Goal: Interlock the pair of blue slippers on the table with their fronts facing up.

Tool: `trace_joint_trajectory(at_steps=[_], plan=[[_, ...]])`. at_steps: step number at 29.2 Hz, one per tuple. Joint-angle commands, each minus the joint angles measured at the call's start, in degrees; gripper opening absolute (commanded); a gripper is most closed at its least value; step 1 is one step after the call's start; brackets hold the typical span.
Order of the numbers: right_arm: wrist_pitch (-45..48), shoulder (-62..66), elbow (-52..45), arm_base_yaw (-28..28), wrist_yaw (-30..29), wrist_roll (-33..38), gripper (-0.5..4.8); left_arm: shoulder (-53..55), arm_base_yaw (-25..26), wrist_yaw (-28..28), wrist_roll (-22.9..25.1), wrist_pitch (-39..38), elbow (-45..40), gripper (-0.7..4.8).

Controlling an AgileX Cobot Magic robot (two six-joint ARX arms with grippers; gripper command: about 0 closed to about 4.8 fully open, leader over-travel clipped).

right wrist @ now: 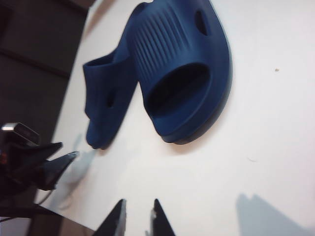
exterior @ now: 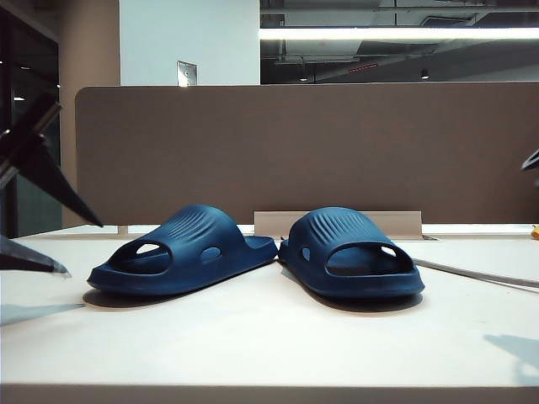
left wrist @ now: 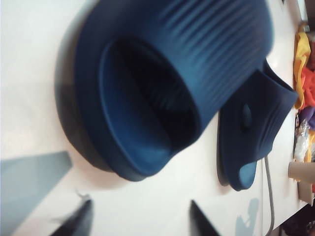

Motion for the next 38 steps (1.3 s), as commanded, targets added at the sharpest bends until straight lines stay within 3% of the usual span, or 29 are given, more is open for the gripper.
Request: trace_joint_trajectory(at_steps=[1,5,10,24,27,38], plan=[[4.8,6.1,2.0,5.5,5.9,-1.0,0.82,1.2,0.0,-0.9,-1.2,3.7,0.1,2.78],[11.2,14.9,3.7,13.7,12.9,-1.0,0.85,1.6,0.0,-3.1,-1.2,3.8,0.1,2.78],[19.3,23.8,3.7,18.4,17.5,1.1,0.85,1.7,0.0,-4.4,-1.2,4.1,0.1,2.78],[33.7,42.1,4.5,18.4,22.1,11.6,1.24,4.7,-1.7,-5.5,-1.4,6.4,0.1,2.79],[35.6,45.1,4.5,18.4,22.0,14.1,2.19,7.0,-1.7,-5.4,-1.6,8.2,0.1,2.79],[38.0,46.7,5.5,18.4,22.4,15.5,2.19,8.9,-1.7,-5.3,-2.9,11.7,0.1,2.79]])
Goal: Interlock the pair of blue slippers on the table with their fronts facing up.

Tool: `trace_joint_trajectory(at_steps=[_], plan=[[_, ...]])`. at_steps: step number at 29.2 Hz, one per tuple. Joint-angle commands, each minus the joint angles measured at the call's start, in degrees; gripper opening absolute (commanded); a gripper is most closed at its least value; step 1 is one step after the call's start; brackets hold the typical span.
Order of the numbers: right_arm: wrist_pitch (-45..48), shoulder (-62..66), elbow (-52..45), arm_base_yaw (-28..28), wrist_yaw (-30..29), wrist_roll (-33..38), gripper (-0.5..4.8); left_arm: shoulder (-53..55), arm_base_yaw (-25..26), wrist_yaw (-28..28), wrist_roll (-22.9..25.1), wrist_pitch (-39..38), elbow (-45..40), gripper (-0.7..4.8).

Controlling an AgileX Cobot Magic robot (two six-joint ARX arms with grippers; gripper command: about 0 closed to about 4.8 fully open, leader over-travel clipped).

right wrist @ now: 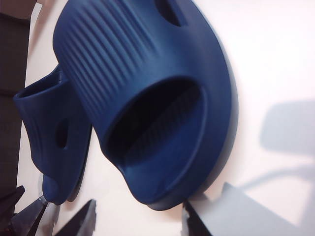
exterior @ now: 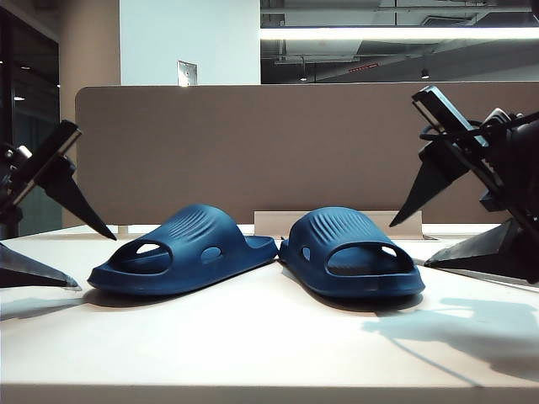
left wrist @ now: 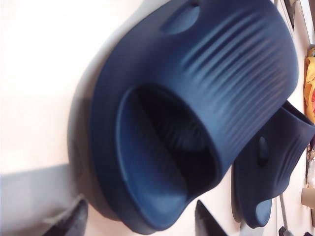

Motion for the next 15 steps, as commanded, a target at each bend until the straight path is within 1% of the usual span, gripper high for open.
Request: trace_joint_trajectory(at_steps=[1,3,6,8,15], plan=[[1.0,-0.1,0.7,0.0,0.4,0.2,2.19,1.6,0.0,0.5,-1.0,2.3,0.1,2.79],[1.2,-0.1,0.8,0.0,0.4,0.2,2.19,3.3,0.0,0.9,-1.4,4.0,0.1,2.79],[1.2,0.1,0.8,0.0,0.2,0.2,2.19,6.4,0.0,2.4,-3.8,8.6,0.1,2.79],[1.0,0.1,0.8,0.0,0.2,0.1,2.19,7.0,-0.1,2.5,-3.9,10.1,0.1,2.79],[1.0,0.1,0.8,0.0,0.4,0.1,2.16,7.1,-0.3,2.3,-3.8,11.6,0.1,2.78]])
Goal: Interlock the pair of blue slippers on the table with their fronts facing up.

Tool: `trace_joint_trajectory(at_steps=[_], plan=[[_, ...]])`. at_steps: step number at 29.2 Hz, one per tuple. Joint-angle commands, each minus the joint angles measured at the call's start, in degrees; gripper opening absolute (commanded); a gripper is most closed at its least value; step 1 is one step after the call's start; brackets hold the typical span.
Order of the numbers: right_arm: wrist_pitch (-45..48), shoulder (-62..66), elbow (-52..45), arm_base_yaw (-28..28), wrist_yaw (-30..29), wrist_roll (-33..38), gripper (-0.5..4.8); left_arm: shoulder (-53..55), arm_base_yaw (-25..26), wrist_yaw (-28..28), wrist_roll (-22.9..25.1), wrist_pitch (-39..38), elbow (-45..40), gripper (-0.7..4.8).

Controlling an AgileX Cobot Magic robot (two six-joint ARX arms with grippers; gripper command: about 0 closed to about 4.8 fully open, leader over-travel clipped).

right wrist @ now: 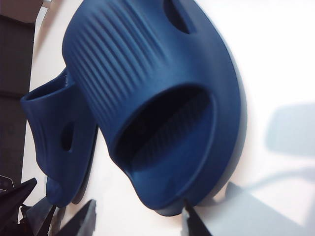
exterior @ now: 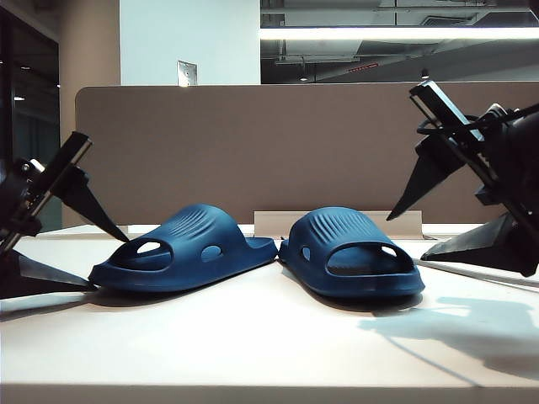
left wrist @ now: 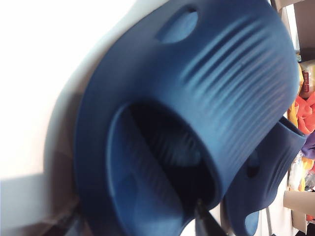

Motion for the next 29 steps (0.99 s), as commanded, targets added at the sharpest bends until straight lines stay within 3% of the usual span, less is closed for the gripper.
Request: trace_joint_trajectory(at_steps=[1,16,17,19,25,29], plan=[[0.8,0.2,0.2,0.0,0.2,0.0,2.16,-0.1,-0.1,-0.4,-0.2,1.4,0.1,2.78],[0.7,0.5,0.2,0.1,0.1,-0.2,2.16,4.2,-2.2,-2.8,-0.1,2.4,0.1,2.62],[0.7,0.5,0.2,0.1,0.1,-0.4,2.16,4.3,-2.2,-3.1,-0.1,2.3,0.1,2.0],[0.7,0.5,0.2,0.1,0.1,-0.4,2.16,4.3,-2.2,-3.0,-0.1,2.3,0.1,1.32],[0.7,0.5,0.2,0.1,0.2,-0.4,2.16,4.3,-2.2,-3.0,-0.1,2.3,0.1,0.66],[0.7,0.5,0.2,0.1,0.3,-0.4,2.16,4.3,-2.2,-3.0,0.3,2.3,0.1,0.56]])
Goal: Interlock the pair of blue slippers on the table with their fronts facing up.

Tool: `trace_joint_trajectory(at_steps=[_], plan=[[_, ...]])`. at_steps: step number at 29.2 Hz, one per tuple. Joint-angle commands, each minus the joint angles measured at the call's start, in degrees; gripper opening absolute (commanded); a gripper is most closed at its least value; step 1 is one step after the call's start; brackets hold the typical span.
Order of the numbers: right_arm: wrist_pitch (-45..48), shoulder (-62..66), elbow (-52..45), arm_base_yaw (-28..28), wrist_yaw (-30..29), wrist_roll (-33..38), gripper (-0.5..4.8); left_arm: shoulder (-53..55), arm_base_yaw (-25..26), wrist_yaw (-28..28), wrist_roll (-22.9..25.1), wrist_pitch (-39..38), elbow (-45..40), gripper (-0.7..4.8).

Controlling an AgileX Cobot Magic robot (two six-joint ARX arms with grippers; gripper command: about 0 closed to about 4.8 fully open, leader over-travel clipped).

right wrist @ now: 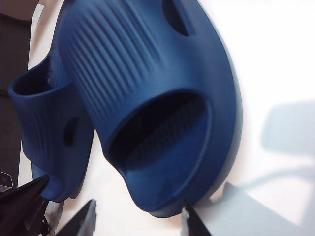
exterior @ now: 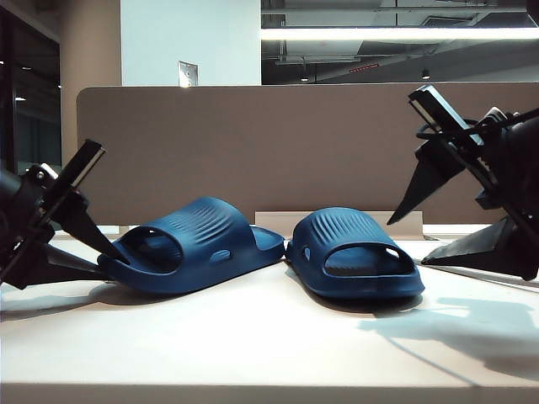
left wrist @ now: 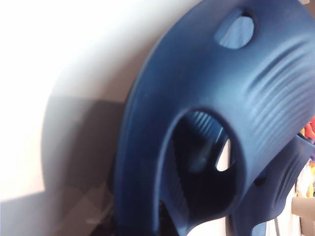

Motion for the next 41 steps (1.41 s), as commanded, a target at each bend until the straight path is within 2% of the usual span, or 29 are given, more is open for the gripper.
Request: trace_joint_trajectory(at_steps=[1,5,8,17,29,35,41], plan=[[0.8,-0.2,0.2,0.1,0.3,-0.3,2.16,0.8,-0.1,0.0,0.7,-1.6,-0.4,0.56],[0.8,-0.2,0.2,0.1,0.5,-0.3,2.14,0.7,-0.1,0.9,0.8,-1.6,-0.4,0.47],[0.7,0.2,0.2,0.1,1.3,-0.2,2.1,0.7,-0.1,1.9,2.2,-1.2,-0.4,-0.05],[2.0,3.4,0.2,0.1,1.5,2.1,2.1,0.5,-0.1,3.8,3.6,0.2,-0.3,-0.06],[9.5,12.7,0.2,0.7,1.1,10.4,2.11,0.5,-0.1,3.7,5.2,0.2,-0.3,-0.06],[15.6,16.7,0.2,2.7,1.8,12.6,2.1,0.5,-0.1,3.6,6.2,0.2,-0.3,-0.06],[17.3,19.6,0.2,3.1,2.7,13.9,2.1,0.5,-0.1,3.7,7.2,0.1,-0.3,-0.06]])
